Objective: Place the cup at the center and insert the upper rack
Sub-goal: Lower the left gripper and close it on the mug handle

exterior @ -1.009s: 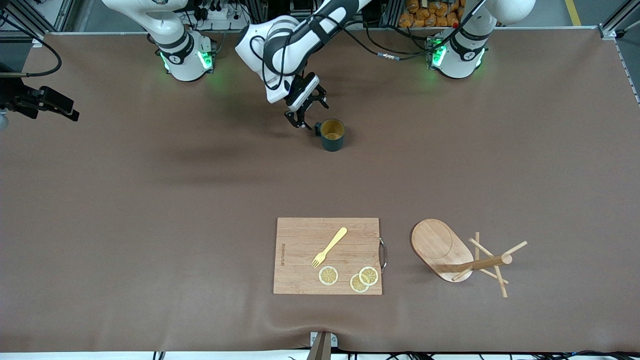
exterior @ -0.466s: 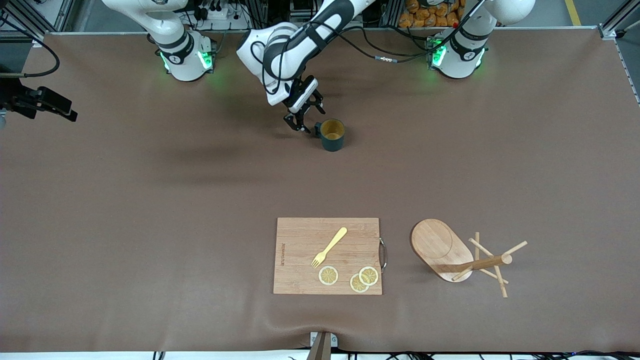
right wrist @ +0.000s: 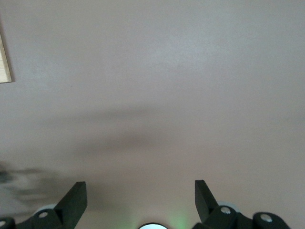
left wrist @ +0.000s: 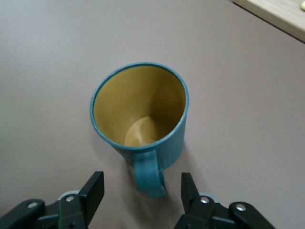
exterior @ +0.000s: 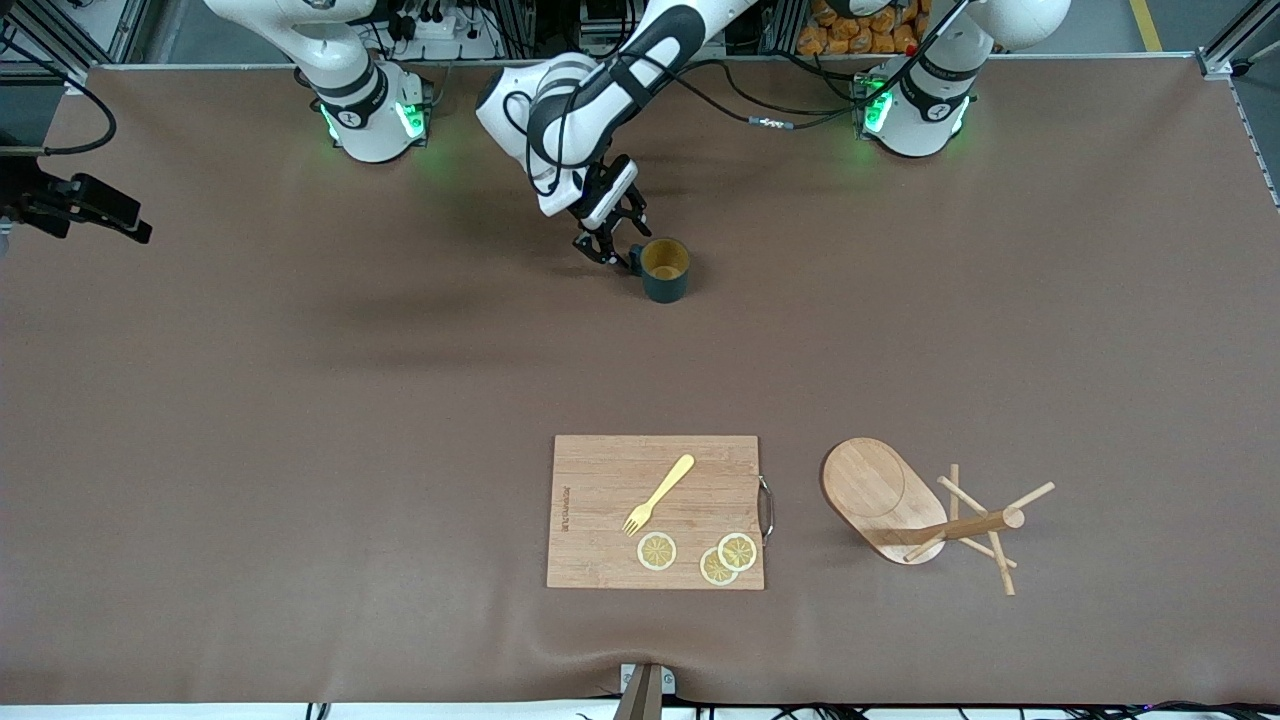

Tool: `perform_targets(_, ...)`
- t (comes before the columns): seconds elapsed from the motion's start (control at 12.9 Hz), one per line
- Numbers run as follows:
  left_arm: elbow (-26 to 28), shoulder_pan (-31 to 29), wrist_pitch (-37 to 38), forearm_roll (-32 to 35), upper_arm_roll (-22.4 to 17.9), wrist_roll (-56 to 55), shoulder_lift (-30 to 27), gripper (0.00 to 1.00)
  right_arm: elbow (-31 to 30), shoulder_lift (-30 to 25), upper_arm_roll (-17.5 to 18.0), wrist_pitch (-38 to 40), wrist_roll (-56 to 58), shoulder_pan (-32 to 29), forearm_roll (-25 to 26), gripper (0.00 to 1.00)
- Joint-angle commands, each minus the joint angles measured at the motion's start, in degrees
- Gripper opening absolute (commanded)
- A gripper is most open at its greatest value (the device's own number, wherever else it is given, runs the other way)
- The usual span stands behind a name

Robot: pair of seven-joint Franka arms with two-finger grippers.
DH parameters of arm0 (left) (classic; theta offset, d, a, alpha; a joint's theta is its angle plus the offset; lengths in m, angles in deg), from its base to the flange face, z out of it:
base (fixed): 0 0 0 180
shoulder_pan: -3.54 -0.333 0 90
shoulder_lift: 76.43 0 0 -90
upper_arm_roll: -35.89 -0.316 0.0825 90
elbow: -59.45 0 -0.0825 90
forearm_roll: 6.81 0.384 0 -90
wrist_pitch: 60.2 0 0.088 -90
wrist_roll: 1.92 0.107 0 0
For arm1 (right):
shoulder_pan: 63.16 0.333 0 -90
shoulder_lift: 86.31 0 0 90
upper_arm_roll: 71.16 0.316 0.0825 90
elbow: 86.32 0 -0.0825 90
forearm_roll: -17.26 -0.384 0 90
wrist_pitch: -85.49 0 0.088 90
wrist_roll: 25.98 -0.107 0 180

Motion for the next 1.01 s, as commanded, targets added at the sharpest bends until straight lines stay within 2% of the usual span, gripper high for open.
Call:
perform_targets(0.0,-1.35,0.19,-0.16,0.74,-0.26,-1.36,1.39,0.6,-0.63,-0.39,0.61,-0.65,1.38,-1.22,0.59,1.0)
perform_targets(0.16,-1.35,0.19,-0.16,0.39,-0.26,-1.54,1.39,0.55,-0.63,-0.3,0.61,-0.74,1.38,-1.22,0.59,1.0)
perform_targets(0.93,-1.35,0.1,-1.92,0.04,-0.26,-2.07,2.8,0.43,-0.63,-0.21,0.61,-1.18,1.38,-1.13,0.59,1.0)
